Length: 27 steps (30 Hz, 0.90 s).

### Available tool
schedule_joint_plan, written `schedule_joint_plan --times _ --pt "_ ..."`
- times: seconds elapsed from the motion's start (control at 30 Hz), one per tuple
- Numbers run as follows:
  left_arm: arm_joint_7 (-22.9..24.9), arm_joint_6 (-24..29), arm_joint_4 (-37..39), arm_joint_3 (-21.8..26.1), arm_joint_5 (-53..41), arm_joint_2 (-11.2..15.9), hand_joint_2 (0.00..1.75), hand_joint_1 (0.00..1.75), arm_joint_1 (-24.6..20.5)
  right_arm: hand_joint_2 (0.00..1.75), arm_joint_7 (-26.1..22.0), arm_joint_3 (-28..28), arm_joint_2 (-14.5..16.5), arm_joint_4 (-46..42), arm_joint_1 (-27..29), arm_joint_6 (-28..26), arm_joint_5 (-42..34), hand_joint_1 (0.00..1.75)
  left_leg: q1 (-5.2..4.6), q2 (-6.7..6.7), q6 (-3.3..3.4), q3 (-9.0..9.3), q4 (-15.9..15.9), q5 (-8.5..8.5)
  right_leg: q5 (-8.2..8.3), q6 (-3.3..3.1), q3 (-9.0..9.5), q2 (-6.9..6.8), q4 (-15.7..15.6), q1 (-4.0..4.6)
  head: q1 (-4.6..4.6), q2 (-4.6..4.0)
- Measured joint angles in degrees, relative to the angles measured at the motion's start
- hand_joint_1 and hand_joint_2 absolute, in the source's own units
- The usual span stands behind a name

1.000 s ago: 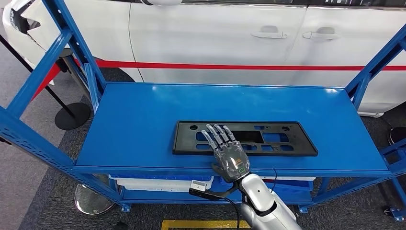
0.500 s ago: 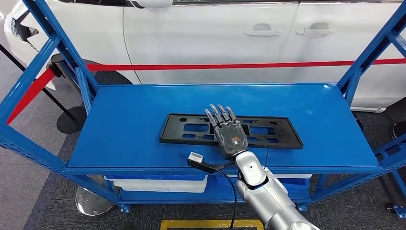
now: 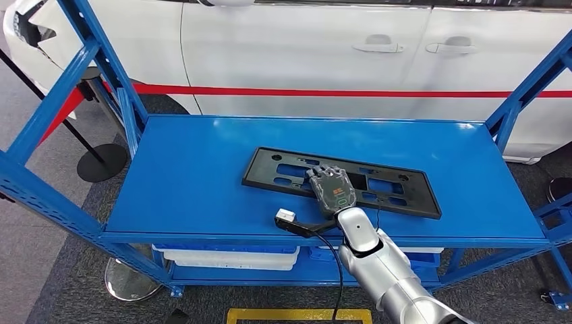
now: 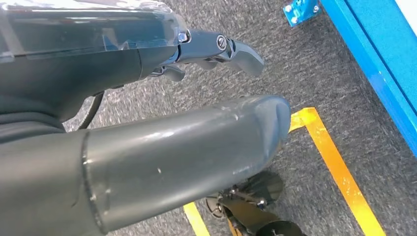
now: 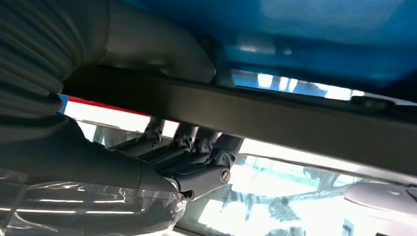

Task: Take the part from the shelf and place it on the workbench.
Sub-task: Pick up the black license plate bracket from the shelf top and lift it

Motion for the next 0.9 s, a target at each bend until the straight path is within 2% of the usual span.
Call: schedule_joint_plan --times 0.03,0.07,0.13,0.17,0.2,0.23,0.27,0.33,0.4,0.47,0.5,0.53,0.57,0.63,0.7,0.73,0.83,0.87,0.9 --pt "0.01 0.0 0.0 0.0 0.01 -0.01 0.0 0.0 0.03 1.75 -0.14 -0.08 -0.02 0.35 -0.01 0.3 -0.11 1.75 0.0 -0.04 0.01 0.04 0.0 -0.01 0.46 0.0 -0.41 0.0 0.65 -0.07 0.01 0.0" --pt "0.01 0.0 0.0 0.0 0.03 -0.02 0.0 0.0 0.05 1.75 -0.33 -0.19 -0.04 0.64 -0.03 0.58 -0.26 1.75 0.0 -0.09 -0.01 0.12 0.0 -0.03 1.93 -0.1 0.25 0.0 -0.92 -0.11 0.01 0.0" --pt "-0.01 0.0 0.0 0.0 0.07 -0.08 0.0 0.0 0.08 1.75 -0.65 -0.43 -0.2 0.99 -0.23 0.99 -0.49 1.75 -0.01 -0.19 -0.13 0.34 -0.02 -0.11 5.88 -0.63 3.97 0.01 -8.72 -0.05 0.0 0.0" --pt "-0.01 0.01 0.0 0.0 0.1 -0.12 0.0 0.0 0.05 1.75 -0.8 -0.52 -0.27 1.11 -0.37 1.13 -0.53 1.75 -0.07 -0.24 -0.32 0.39 -0.02 -0.14 7.17 -0.94 5.65 0.02 -12.32 0.12 -0.03 0.0" --pt "-0.02 0.01 0.0 0.0 0.13 -0.15 0.0 0.0 0.02 1.75 -0.93 -0.57 -0.35 1.23 -0.45 1.26 -0.55 1.75 -0.1 -0.27 -0.58 0.42 -0.07 -0.13 7.82 -1.2 6.75 0.04 -14.69 0.32 -0.03 0.0" --pt "-0.02 0.02 0.0 0.0 0.16 -0.17 0.0 0.0 0.0 1.75 -1.07 -0.6 -0.45 1.36 -0.44 1.34 -0.57 1.75 -0.11 -0.28 -0.9 0.43 -0.17 -0.09 7.81 -1.4 7.15 0.06 -15.65 0.53 -0.06 0.0" --pt "-0.02 0.03 0.0 0.0 0.2 -0.17 0.0 0.0 -0.02 1.75 -1.2 -0.64 -0.56 1.46 -0.37 1.39 -0.62 1.75 -0.1 -0.3 -1.25 0.49 -0.33 -0.02 7.9 -1.57 7.15 0.1 -15.82 0.68 -0.05 0.0" --pt "-0.02 0.08 0.0 0.0 0.26 -0.15 0.0 0.0 0.02 1.75 -1.38 -0.77 -0.77 1.55 -0.17 1.42 -0.84 1.75 -0.09 -0.25 -1.9 0.69 -0.4 -0.31 8.24 -2.19 7.65 0.06 -16.56 0.45 -0.07 0.0" --pt "-0.04 0.14 0.0 0.0 0.38 -0.12 0.0 0.0 0.04 1.75 -1.53 -0.97 -0.97 1.57 0.04 1.45 -1.28 1.75 -0.12 -0.12 -2.23 -0.44 2.83 -2.6 8.65 -2.9 8.24 -0.15 -17.45 0.1 -0.32 -0.01" --pt "-0.11 0.16 0.0 0.01 0.84 -0.11 0.0 0.0 0.19 1.75 -3.16 -1.4 -1.18 1.14 0.72 1.43 -3.59 1.75 -0.04 -0.03 -2.41 -3.62 10.36 -6.37 8.72 -3.18 8.34 -0.3 -17.59 0.15 -0.59 -0.01" --pt "-0.17 0.19 0.0 0.03 1.16 -0.1 0.0 0.0 0.34 1.75 -4.57 -1.74 -1.25 0.51 1.31 1.41 -5.57 1.75 -0.01 -0.02 -2.55 -5.02 13.54 -7.51 8.7 -3.21 8.33 -0.3 -17.53 0.21 -0.61 -0.01" --pt "-0.26 0.23 0.0 0.05 1.51 -0.09 0.0 0.0 0.54 1.75 -6.16 -2.15 -1.33 -0.48 2.05 1.45 -7.85 1.75 0.01 -0.01 -2.65 -5.63 15.02 -7.65 8.65 -3.23 8.34 -0.27 -17.43 0.27 -0.63 0.0" --pt "-0.34 0.28 0.0 0.09 1.79 -0.04 0.0 0.0 0.72 1.75 -7.37 -2.5 -1.43 -1.67 2.76 1.59 -9.73 1.75 0.02 0.01 -2.69 -5.1 14.1 -6.62 8.57 -3.2 8.35 -0.19 -17.29 0.28 -0.63 -0.01" --pt "-0.48 0.34 0.0 0.14 2.08 0.08 0.0 0.0 0.89 1.75 -8.39 -2.86 -1.61 -3.78 3.78 2.06 -11.52 1.75 0.06 0.07 -2.59 -1.55 6.96 -3.05 8.29 -2.93 8.31 0.08 -16.78 0.26 -0.66 -0.01" --pt "-0.55 0.38 0.0 0.17 2.2 0.15 0.0 0.0 0.82 1.75 -9.12 -3.11 -1.76 -5.47 4.54 2.28 -12.75 1.75 -0.02 0.07 -2.16 1.31 1.08 -1.24 7.96 -2.36 8.02 0.36 -16.05 0.5 -0.66 0.0" --pt "-0.61 0.46 0.0 0.19 2.32 0.16 0.0 0.0 0.81 1.75 -10.06 -3.28 -1.86 -6.63 5.11 2.2 -14.25 1.75 -0.09 0.04 -1.86 1.76 0.07 -1.25 7.89 -2.06 7.89 0.46 -15.86 0.62 -0.63 -0.01" --pt "-1.15 0.97 0.0 0.52 3.46 0.11 0.0 0.0 1.23 1.75 -15.06 -3.63 -2.47 -14.27 8.45 1.94 -23.36 1.75 -0.02 0.03 -0.91 1.69 -0.04 -1.02 7.76 -1.29 7.77 0.61 -15.73 0.71 -0.54 -0.01" --pt "-1.37 1.16 0.0 0.73 3.95 0.07 0.0 0.0 1.4 1.75 -16.51 -3.64 -2.78 -18.12 9.85 1.91 -26.83 1.75 0.1 0.11 -0.58 1.66 -0.15 -0.87 6.96 -1.0 7.37 0.57 -14.81 0.67 -0.43 0.0" --pt "-1.53 1.35 0.0 1.01 4.34 0.03 0.0 0.0 1.53 1.75 -17.57 -3.59 -3.15 -22.54 11.09 1.79 -30.19 1.75 0.21 0.19 -0.27 1.6 -0.27 -0.73 5.48 -0.69 6.43 0.51 -12.72 0.56 -0.29 0.0"
